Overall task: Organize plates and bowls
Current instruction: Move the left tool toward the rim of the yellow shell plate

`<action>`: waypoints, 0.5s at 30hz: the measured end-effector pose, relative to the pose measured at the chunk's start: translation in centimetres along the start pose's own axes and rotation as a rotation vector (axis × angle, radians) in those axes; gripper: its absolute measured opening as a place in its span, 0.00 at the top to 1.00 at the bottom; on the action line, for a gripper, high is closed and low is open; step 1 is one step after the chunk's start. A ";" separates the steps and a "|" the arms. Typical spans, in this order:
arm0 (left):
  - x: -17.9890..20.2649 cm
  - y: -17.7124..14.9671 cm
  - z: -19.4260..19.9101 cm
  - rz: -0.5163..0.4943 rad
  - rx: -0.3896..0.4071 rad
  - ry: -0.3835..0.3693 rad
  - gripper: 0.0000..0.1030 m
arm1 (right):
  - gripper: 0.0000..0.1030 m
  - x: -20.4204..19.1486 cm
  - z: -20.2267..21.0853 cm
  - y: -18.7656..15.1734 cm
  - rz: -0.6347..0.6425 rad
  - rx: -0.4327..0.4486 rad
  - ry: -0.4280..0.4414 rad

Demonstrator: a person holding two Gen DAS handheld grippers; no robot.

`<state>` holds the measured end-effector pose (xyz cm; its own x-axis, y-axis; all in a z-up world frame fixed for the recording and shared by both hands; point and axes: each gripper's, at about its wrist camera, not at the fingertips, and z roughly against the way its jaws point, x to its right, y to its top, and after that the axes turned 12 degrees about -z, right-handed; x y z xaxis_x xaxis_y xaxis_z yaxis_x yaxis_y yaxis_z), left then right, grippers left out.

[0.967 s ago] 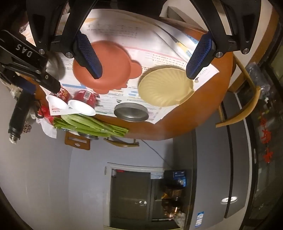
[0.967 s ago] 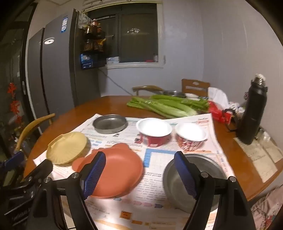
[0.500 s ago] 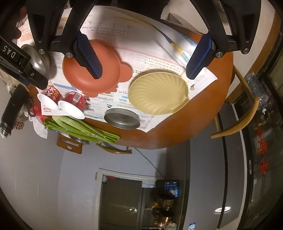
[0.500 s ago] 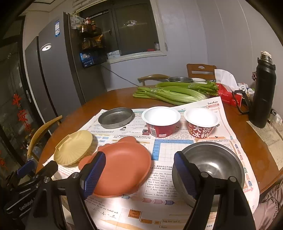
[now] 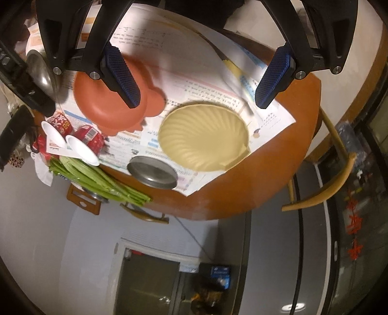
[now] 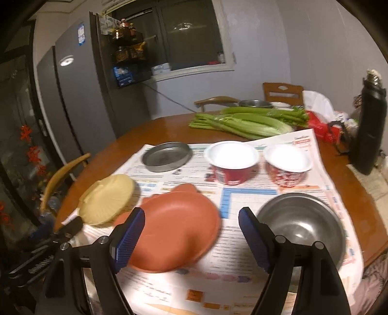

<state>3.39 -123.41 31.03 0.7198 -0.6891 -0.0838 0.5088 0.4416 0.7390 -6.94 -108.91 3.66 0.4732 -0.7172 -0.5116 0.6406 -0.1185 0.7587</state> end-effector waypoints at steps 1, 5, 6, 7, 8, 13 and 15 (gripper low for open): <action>1.8 0.1 0.8 0.006 -0.007 0.014 0.07 | 0.22 -0.2 0.0 0.1 0.002 -0.004 0.018; 11.8 1.9 4.5 0.042 -0.025 0.074 0.07 | 0.22 -1.1 -0.2 0.6 0.020 0.033 0.052; 13.7 2.5 5.3 0.048 -0.027 0.082 0.07 | 0.22 -1.5 -0.2 0.7 0.028 0.058 0.064; 17.6 3.6 6.3 0.056 -0.029 0.098 0.07 | 0.22 -1.8 -0.3 0.8 0.038 0.063 0.066; 16.9 6.6 7.5 0.058 -0.033 0.107 0.07 | 0.22 -2.2 -0.4 0.9 0.044 0.058 0.067; 14.6 12.5 7.8 0.076 0.014 0.107 0.07 | 0.22 -3.9 -2.1 1.2 0.114 -0.028 0.039; 12.8 15.4 6.4 0.084 0.023 0.057 0.07 | 0.22 -4.5 -2.7 1.3 0.129 -0.045 0.041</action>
<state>17.46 -129.11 45.63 0.7856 -0.6159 -0.0585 0.4349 0.4825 0.7603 -6.60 -103.95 5.92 0.5768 -0.6960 -0.4277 0.5988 0.0041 0.8009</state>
